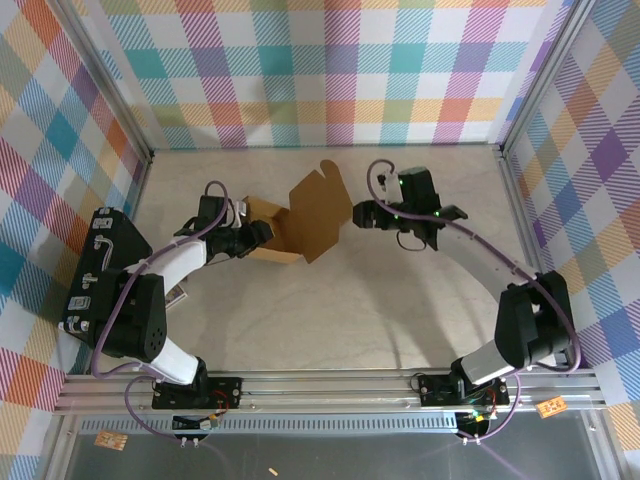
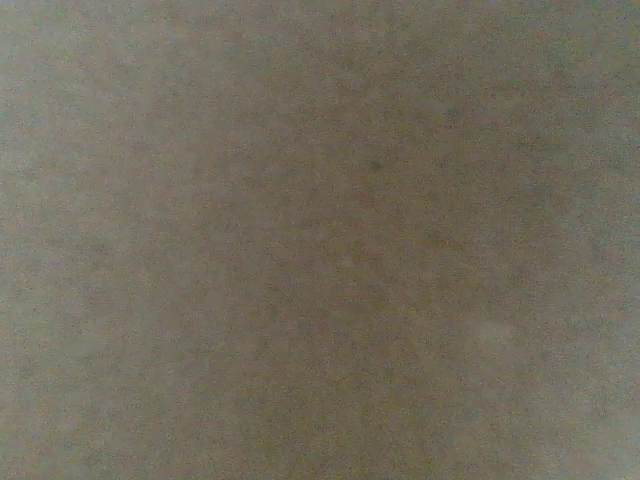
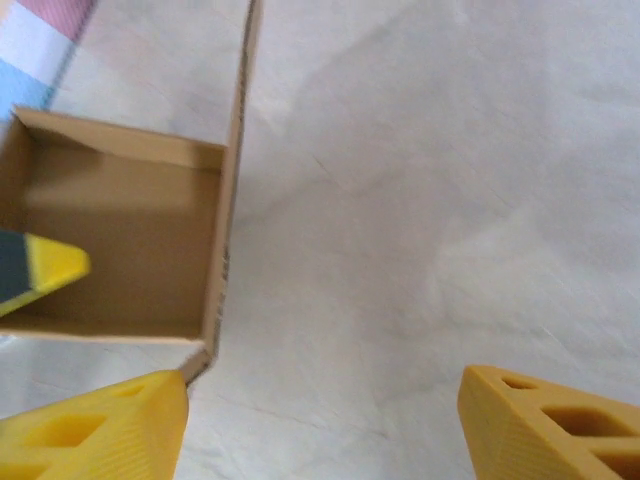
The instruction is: Fold the paper box
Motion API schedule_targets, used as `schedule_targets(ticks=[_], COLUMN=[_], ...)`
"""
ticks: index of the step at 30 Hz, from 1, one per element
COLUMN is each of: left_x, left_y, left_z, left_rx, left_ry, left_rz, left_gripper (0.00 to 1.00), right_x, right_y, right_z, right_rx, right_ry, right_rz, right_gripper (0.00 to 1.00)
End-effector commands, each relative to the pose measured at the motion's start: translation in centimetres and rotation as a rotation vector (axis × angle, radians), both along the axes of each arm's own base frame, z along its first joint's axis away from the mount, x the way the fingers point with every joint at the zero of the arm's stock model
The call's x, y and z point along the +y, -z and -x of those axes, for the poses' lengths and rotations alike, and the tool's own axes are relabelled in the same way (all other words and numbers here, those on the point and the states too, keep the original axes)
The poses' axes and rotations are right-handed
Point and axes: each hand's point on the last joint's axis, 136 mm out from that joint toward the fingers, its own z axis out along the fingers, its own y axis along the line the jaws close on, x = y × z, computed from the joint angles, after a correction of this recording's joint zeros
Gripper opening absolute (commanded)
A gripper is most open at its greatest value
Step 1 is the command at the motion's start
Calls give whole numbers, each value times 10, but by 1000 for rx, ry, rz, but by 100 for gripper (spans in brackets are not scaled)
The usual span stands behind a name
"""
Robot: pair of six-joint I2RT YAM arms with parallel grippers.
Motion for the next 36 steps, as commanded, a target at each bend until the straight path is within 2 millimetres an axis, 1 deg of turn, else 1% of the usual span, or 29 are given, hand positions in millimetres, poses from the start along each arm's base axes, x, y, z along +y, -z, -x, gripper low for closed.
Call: schedule_targets(ticks=[1,6,12,15,18,20,22,23,24,28,32,34,36], left_x=[-9,-9,-8,-9,-9,-9,-9,-9,-9,-8,-11,-12,-12], left_y=[0,4,15,17,17,17,16,16,15,16,17,18,19], left_z=[7,11,16,19,20,21,22,23,23,25,26,27,29], left_rx=[5,2,13,17,18,18,12,11,8,7,8,9,10], left_ry=[42,36,29,32,32,33,29,27,25,21,29,32,31], left_rz=[32,40,46,49,49,51,59,63,65,62,66,63,61], left_gripper=[56,56,56,56,56,56,56,56,56,56,56,57,57], right_x=[21,41,53,58,59,58,55,52,47,32,32,37,40], right_y=[-8,-23,-42,-57,-73,-78,-73,-68,-58,-37,-24,-19,-15], right_z=[-1,-12,-30,-33,-36,-39,-42,-43,-44,-34,-11,4,14], right_rx=[89,108,62,33,-32,-48,-20,1,35,88,143,160,160], right_ry=[-60,-119,-157,-186,-199,-197,-187,-175,-149,-94,-125,-167,-198], right_rz=[-94,-149,-168,-181,-184,-176,-130,-100,-65,-2,33,66,106], right_gripper=[71,69,72,74,76,77,76,75,73,71,70,67,60])
